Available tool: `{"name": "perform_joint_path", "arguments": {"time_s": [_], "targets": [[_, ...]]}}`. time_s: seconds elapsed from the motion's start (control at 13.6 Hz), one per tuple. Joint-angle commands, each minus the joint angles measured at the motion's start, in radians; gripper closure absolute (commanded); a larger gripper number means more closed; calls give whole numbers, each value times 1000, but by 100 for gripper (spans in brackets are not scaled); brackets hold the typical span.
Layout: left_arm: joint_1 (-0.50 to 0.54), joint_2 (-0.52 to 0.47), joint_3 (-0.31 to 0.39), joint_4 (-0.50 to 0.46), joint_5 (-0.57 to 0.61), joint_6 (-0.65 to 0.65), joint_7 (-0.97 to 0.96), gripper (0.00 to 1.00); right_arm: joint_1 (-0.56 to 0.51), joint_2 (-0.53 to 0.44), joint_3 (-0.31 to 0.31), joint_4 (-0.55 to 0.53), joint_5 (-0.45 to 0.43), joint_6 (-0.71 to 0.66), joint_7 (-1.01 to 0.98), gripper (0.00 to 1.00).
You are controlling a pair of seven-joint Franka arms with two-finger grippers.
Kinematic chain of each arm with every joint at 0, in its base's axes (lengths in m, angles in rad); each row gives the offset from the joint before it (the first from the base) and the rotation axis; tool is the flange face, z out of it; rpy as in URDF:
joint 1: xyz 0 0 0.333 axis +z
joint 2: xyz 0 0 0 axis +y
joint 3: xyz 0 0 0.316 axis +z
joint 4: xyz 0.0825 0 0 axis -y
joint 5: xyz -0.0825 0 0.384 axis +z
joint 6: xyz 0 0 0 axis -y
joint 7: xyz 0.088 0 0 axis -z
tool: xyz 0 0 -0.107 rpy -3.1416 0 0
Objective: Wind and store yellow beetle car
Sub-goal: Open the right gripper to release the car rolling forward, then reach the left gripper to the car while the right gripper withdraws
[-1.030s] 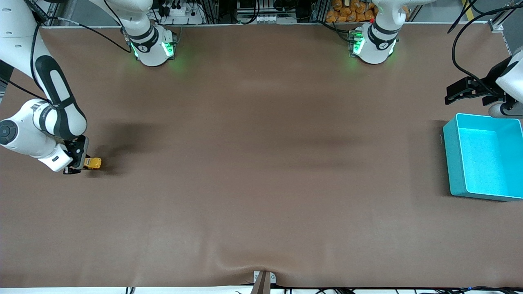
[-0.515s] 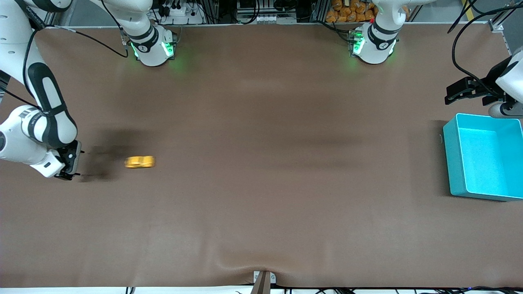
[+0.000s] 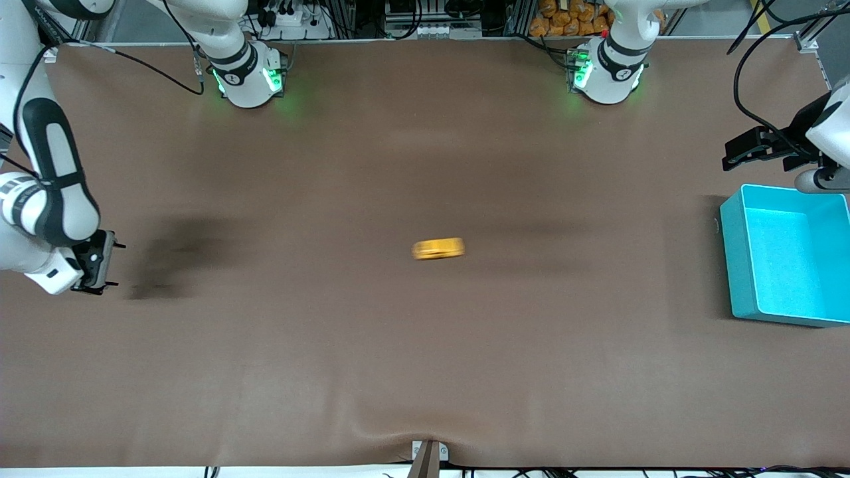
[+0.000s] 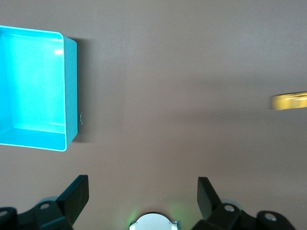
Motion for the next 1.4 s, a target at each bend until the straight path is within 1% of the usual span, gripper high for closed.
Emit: {"name": "perform_joint_path", "arguments": {"time_s": [0.0,0.22,0.81,0.88,0.96,1.1,1.18,1.32], "targets": [[-2,0,-2,2,21,-9,-16,0,-19,2,16,98,19,-126,34,0],[-2,0,-2,1,21,-9,-14,0,-24,0,14,138,41,-187,53,0],[-2,2,-1,-9,21,-9,-19,0,-33,2,16,178,50,-203,53,0],[-2,0,-1,-31,21,-12,-34,0,-28,2,16,188,52,-203,55,0],[-2,-3,-1,-62,21,-12,-107,0,-22,-2,17,204,59,-206,85,0],[1,0,-1,-119,21,-5,-294,0,-12,-3,19,263,105,-279,143,0],[1,0,-1,-158,26,12,-345,0,-1,-3,19,294,116,-308,186,0],[43,-6,-2,-258,44,98,-429,0,13,-29,19,332,125,-354,304,0]]}}
